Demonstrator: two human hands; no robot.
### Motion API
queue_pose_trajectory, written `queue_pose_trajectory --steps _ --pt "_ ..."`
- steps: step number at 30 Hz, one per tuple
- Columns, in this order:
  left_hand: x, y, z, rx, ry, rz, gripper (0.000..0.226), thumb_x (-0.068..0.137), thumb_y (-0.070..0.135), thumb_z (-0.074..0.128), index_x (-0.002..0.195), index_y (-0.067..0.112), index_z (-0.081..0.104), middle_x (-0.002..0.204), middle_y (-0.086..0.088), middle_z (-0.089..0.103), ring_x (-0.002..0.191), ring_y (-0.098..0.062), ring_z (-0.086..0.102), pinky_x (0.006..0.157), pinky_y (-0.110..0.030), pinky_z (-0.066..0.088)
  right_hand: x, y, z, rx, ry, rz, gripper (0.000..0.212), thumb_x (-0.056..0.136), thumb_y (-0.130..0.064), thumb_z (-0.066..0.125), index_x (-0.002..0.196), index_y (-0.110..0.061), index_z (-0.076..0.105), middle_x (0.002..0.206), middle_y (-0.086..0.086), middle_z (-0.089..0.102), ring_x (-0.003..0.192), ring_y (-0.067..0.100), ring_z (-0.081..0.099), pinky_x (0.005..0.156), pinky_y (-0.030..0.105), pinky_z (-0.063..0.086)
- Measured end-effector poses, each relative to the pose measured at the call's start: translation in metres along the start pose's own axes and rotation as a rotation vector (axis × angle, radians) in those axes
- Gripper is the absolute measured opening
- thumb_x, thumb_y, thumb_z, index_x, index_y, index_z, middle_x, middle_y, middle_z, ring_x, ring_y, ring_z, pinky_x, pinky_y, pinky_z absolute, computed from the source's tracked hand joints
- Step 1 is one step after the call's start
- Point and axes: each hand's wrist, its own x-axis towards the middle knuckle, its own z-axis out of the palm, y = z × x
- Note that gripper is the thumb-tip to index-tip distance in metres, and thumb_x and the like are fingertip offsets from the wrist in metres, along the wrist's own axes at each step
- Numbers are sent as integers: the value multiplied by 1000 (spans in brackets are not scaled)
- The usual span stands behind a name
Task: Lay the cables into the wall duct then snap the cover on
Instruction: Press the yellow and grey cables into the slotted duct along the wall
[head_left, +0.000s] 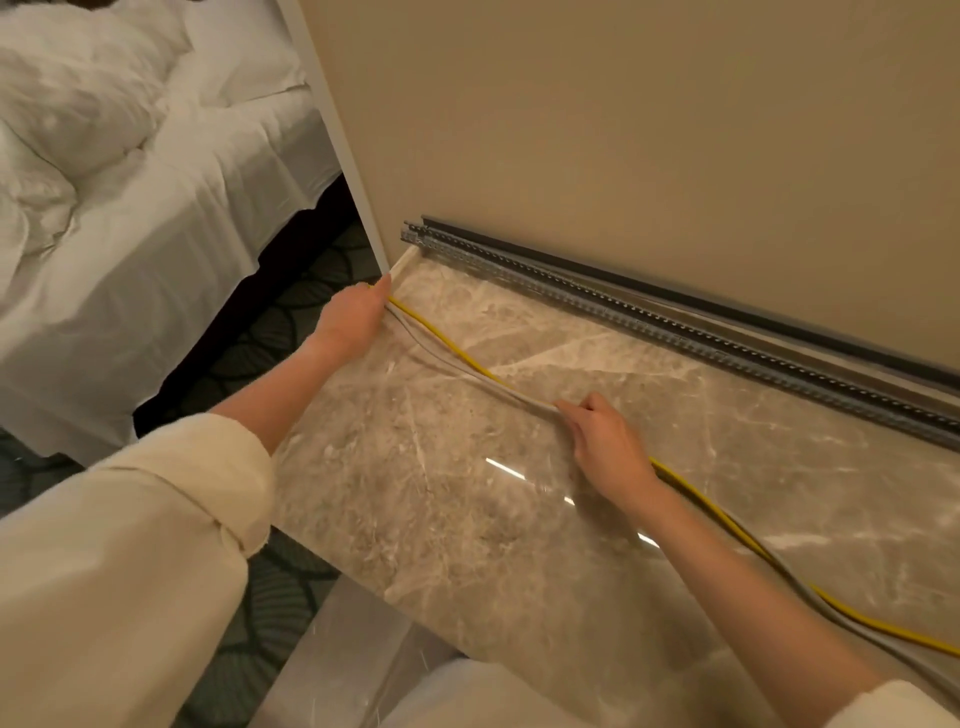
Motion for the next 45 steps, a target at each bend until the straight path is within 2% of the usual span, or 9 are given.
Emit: queue_pose_trajectory --steps 2,5,7,14,18,26,30,36,45 --pt "15 -11 -12 33 -71 67 34 88 6 51 122 7 52 109 -20 62 99 -39 59 84 -50 52 4 3 1 27 23 26 36 91 -10 48 125 -22 57 94 10 51 83 30 54 70 36 44" --pt "32 -20 -22 10 -141 156 27 92 9 51 117 8 61 115 -16 65 104 -35 59 89 -47 50 15 7 2 77 34 55 33 95 -19 43 125 -20 55 94 5 49 84 25 52 72 34 43" --pt "43 -20 -21 17 -137 184 25 93 11 49 115 8 62 113 -15 66 104 -34 58 88 -46 49 23 9 2 109 32 92 30 96 -26 41 120 -16 57 92 1 50 80 19 50 69 31 39" --pt "78 4 -14 0 50 136 27 93 7 45 109 8 66 107 -18 68 99 -38 61 85 -44 51 56 29 -19 73 124 93 32 95 -11 46 125 -12 57 90 7 47 76 21 47 68 35 44" --pt "98 20 -18 69 62 124 27 91 4 45 106 9 66 108 -16 68 101 -36 61 84 -45 53 73 42 -35 -18 198 66 46 87 5 52 129 -12 55 87 11 44 75 29 48 64 39 45" --pt "107 24 -6 111 87 112 22 89 4 47 104 7 63 106 -17 63 98 -37 60 81 -46 52 90 55 -33 17 262 52 30 90 -7 56 118 -11 65 89 11 52 78 28 51 64 36 45" --pt "92 38 -2 60 169 100 30 85 3 50 114 3 56 108 -21 58 96 -38 57 74 -45 50 84 58 -29 -58 242 3 28 89 -15 60 116 -10 65 94 14 58 85 28 54 69 35 46" --pt "52 100 -2 19 157 534 66 73 35 62 131 8 43 111 -17 49 100 -32 48 82 -41 42 44 85 -44 -146 191 35 48 82 -21 70 125 -6 56 112 19 54 100 33 53 84 41 46" --pt "-5 255 -7 -124 126 930 45 84 26 62 122 4 53 117 -20 55 104 -35 53 84 -46 47 -83 157 -77 -159 245 306 56 83 -28 68 130 -6 49 115 19 53 107 35 51 93 43 41"
